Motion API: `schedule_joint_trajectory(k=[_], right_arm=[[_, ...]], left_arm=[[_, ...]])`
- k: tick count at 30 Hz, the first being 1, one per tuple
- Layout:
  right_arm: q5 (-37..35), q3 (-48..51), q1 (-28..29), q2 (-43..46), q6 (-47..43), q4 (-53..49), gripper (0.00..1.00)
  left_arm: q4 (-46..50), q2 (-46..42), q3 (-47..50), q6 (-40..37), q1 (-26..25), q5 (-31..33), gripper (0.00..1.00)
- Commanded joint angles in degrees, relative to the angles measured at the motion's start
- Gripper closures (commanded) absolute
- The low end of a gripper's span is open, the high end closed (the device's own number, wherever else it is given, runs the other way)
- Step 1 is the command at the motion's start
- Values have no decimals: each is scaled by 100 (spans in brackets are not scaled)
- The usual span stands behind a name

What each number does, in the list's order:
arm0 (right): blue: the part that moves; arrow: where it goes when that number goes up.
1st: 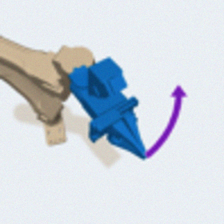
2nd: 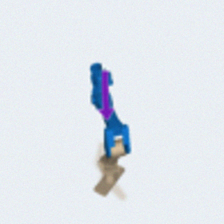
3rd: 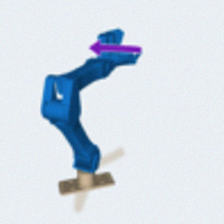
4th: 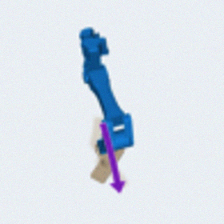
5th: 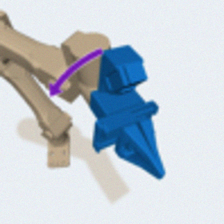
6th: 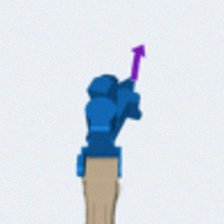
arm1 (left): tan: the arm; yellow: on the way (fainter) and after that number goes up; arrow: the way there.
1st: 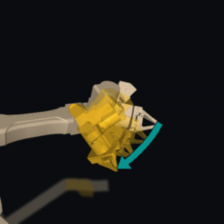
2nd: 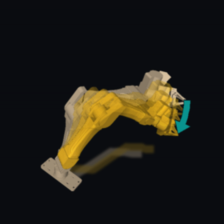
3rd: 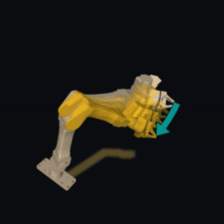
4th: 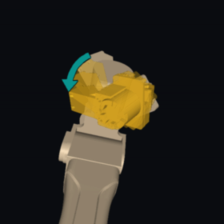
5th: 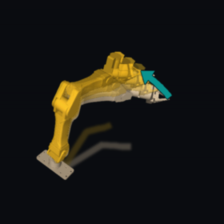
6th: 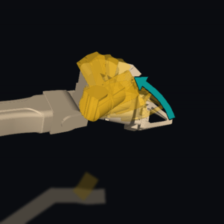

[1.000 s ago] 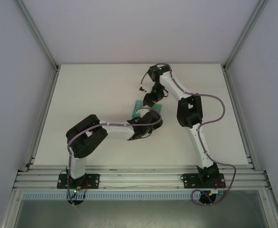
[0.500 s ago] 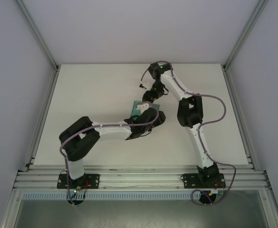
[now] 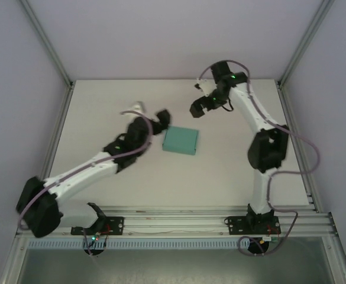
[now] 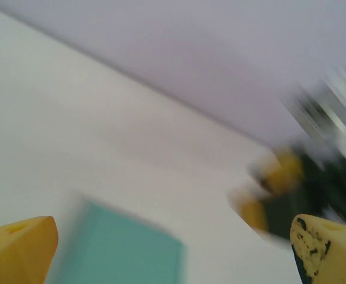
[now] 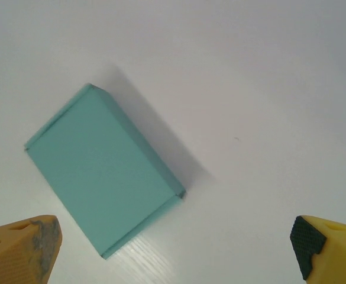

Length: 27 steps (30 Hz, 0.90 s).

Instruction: Assemble paper box

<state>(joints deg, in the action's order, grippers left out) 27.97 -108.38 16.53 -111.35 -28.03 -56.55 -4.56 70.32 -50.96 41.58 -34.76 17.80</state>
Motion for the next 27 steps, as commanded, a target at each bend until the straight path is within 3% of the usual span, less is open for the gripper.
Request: schedule_joint_trajectory(k=[1,6,9,11,14,16,18,19,22,23,26,27], right_arm=[[-832,2089,-178,1517,997,2302,0],[-2498,5851,-356,3940,2192,5213,0],[-3148,7498,-519,4868,2436,6550,0],[-3573,8364,-643,5201,2646,7656,0],[-3690,9330,-878,5134,2846,9310,0],[-3817,9572,-971,4746,2850,10030,0],[-4042,9631,-1012,4014,2755,10989,0],[-4049,9562,-1003,3758,2547,11188,0],[-4106,9092,-1156,2688,2686,11284,0],[-4251,9044,-1179,2246,2680,11818,0],[-3929,8732,-1363,2600,2917,10577,0],[-3932,8735,-1392,2412,2918,10909,0]], left_arm=[[945,-701,567,-858,1133,681,0],[570,-1248,1624,-1743,2418,1163,0],[-770,-1036,2428,-2253,2948,1097,0],[-1527,-742,2670,-2607,3189,746,0],[-2244,-217,2720,-3169,3225,788,0],[-3115,148,2957,-3324,3250,748,0],[-4723,747,3359,-3695,3241,573,0],[-4551,769,3291,-3736,3182,476,0],[-5227,1450,3202,-3835,3428,22,0],[-4365,1343,2923,-3758,3424,-273,0],[-4575,1441,2925,-3851,3422,-371,0],[-4366,1393,2877,-3793,3440,-412,0]])
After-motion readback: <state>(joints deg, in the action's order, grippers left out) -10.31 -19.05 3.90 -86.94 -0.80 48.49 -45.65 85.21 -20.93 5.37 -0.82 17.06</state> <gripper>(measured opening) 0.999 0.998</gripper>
